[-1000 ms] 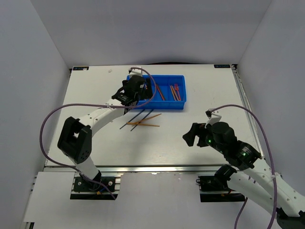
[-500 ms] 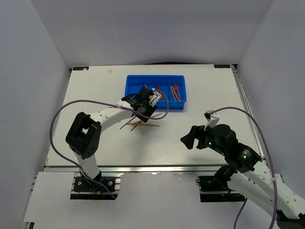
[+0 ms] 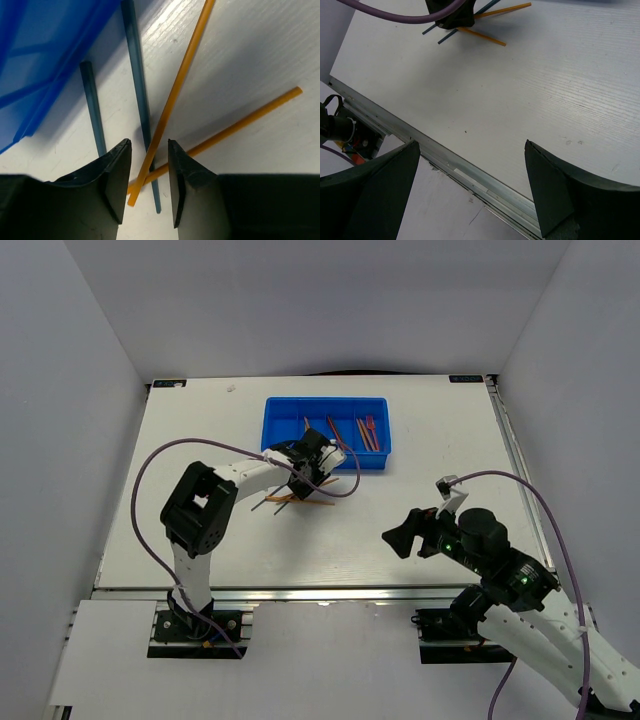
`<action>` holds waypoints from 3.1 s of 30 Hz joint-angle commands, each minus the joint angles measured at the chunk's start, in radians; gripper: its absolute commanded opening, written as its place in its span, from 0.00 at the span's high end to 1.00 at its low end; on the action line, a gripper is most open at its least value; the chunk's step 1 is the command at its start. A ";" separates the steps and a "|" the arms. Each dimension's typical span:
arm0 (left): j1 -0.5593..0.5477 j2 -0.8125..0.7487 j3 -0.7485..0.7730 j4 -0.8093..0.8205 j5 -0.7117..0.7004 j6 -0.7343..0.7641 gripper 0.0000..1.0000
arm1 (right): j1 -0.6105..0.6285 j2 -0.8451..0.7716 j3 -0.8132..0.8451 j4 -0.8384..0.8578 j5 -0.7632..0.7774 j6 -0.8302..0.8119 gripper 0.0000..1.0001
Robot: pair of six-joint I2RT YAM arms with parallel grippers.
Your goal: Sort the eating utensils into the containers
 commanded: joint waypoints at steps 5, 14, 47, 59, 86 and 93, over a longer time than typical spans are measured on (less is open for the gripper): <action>-0.002 0.023 0.033 0.041 0.035 0.008 0.62 | -0.001 -0.003 0.012 -0.003 -0.013 -0.004 0.11; -0.002 0.011 0.036 0.047 0.017 0.004 0.73 | -0.001 0.001 0.012 -0.006 -0.010 -0.002 0.11; -0.012 -0.299 0.127 0.125 -0.380 -0.128 1.00 | -0.001 0.027 0.018 0.000 0.009 -0.001 0.11; 0.190 0.026 0.420 0.168 -0.393 -0.512 1.00 | -0.001 0.020 0.038 -0.023 0.015 -0.001 0.11; 0.216 -0.009 0.222 0.334 -0.327 -0.685 0.64 | 0.000 0.029 0.022 -0.024 0.017 0.005 0.11; 0.216 -0.165 0.197 0.351 -0.246 -0.679 0.51 | 0.000 0.032 0.019 -0.021 0.018 0.005 0.11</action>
